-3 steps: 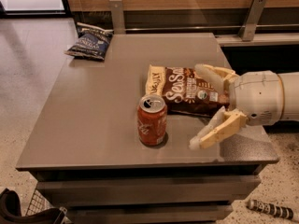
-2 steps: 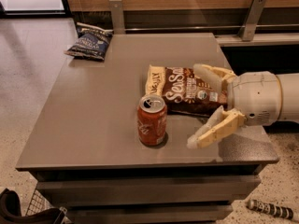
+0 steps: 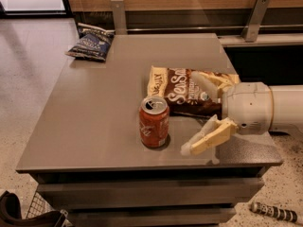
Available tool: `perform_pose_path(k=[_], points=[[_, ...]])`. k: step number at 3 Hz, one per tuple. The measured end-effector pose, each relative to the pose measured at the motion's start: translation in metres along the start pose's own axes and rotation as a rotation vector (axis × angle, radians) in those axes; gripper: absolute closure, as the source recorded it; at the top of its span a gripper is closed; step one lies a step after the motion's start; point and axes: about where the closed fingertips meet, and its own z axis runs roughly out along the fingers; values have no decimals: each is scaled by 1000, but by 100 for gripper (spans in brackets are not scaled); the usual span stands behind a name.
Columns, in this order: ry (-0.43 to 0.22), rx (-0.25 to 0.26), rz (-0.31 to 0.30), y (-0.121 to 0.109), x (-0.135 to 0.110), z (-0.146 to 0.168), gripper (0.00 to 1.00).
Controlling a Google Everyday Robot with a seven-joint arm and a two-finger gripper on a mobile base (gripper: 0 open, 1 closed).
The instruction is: Move coke can near blue chip bag
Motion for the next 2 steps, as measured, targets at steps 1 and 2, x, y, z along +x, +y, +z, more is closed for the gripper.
perform_pose_path(k=[1, 2], points=[[-23, 10, 0, 2, 13, 14, 0], [-45, 11, -4, 4, 17, 24, 0]])
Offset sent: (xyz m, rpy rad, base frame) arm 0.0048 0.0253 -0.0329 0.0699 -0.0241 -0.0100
